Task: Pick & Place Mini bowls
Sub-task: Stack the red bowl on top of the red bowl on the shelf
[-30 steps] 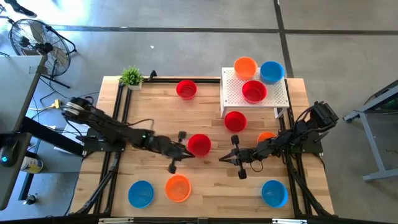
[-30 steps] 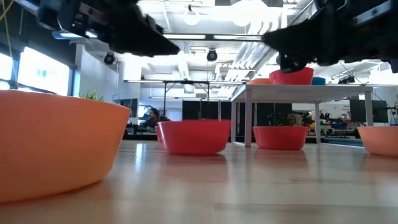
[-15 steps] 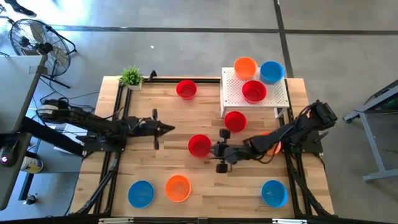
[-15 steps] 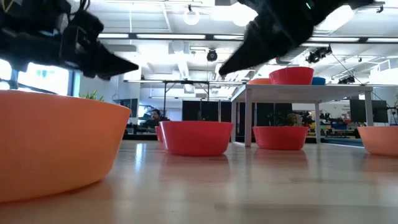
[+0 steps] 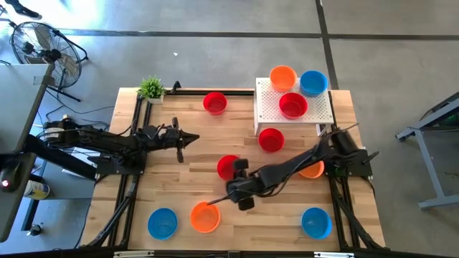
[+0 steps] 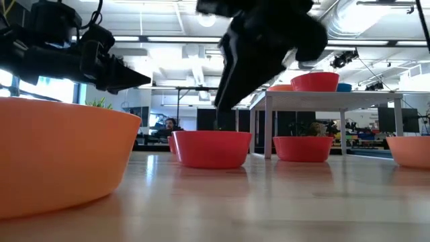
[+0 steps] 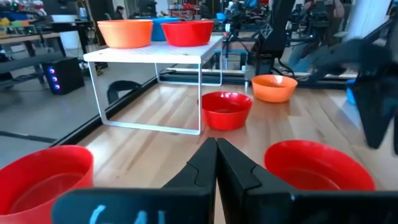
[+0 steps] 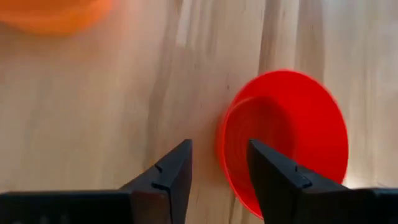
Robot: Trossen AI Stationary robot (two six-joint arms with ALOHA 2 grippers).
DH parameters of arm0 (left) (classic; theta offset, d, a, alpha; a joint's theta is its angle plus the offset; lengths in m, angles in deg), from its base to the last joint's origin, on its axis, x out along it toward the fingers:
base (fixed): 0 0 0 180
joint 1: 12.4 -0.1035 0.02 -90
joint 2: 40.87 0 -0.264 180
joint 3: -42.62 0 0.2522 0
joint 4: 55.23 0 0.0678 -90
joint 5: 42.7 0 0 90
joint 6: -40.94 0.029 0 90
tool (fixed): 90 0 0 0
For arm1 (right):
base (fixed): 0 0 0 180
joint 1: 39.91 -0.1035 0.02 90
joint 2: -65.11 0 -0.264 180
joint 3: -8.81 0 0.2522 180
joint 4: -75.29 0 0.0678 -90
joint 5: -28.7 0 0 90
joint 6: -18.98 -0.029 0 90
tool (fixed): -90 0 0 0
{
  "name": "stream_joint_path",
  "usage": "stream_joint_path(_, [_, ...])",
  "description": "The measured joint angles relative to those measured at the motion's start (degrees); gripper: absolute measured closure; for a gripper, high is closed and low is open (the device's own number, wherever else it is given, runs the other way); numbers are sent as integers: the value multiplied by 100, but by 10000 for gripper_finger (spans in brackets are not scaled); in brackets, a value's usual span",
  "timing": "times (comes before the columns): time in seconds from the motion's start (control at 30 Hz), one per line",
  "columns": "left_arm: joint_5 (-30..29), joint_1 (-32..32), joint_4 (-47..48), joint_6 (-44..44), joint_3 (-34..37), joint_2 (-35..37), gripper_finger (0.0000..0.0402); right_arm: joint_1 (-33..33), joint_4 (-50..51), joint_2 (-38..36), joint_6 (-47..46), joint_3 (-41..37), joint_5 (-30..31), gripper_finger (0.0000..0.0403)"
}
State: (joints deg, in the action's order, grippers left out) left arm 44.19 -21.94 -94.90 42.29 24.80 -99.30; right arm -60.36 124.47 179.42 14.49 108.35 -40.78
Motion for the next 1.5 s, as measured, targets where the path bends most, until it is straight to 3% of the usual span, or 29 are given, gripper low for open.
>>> stream_joint_path(0.33, [4, 17, 52, -38, 0, -2, 401, 299, 288, 575, -254, 332, 26, 299])
stream_joint_path(0.73, [9, 17, 370, -38, 2, -4, 401, 472, 204, 587, -123, 330, -297, 397])
stream_joint_path(1.2, [-74, 17, 474, -36, 2, -4, 401, 470, 203, 519, -5, 332, -403, 400])
stream_joint_path(1.5, [-90, 17, 685, -36, 0, -4, 401, 431, 434, -227, -290, 334, -452, 401])
